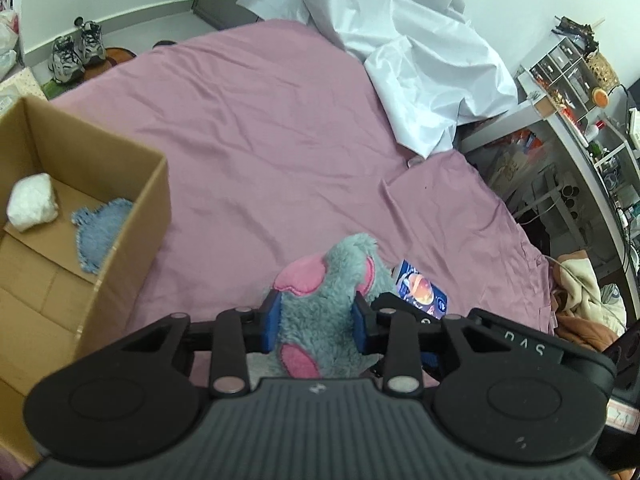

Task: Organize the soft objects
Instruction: 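Carry the grey plush into the box and release it with left tool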

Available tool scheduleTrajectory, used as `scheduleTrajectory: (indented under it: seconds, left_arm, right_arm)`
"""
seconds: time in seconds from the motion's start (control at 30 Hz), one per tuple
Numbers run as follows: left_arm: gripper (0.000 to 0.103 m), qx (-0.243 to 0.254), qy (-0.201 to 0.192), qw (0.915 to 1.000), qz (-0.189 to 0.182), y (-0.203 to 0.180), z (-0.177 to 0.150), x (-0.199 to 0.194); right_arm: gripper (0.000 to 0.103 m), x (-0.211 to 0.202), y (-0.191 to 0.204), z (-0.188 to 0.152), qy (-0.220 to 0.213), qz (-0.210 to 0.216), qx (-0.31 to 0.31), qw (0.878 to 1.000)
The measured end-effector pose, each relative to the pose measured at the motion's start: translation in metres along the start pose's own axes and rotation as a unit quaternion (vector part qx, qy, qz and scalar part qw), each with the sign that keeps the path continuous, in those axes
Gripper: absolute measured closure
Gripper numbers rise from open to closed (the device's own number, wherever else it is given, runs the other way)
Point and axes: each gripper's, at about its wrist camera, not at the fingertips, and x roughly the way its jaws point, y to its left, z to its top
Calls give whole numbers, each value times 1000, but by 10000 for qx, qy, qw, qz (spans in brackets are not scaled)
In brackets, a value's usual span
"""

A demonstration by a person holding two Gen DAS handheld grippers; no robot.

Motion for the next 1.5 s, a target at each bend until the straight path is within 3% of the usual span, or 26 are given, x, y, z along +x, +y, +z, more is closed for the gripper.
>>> scheduleTrajectory:
  seconds: [0.67,1.07,1.5]
  left_arm:
    - [69,79,-477,9988,85,16,9,-56]
    - [69,-72,-738,9971,153,63,17,-91]
    - [69,-351,-869,9948,397,124,31,-106]
  right_arm:
    - [82,-13,45,-22,-306,539,-549,9966]
    - [81,4,87,-50,-339,861,-1168,9888]
    - [76,47,127,-76,-136,1083,-1381,9844]
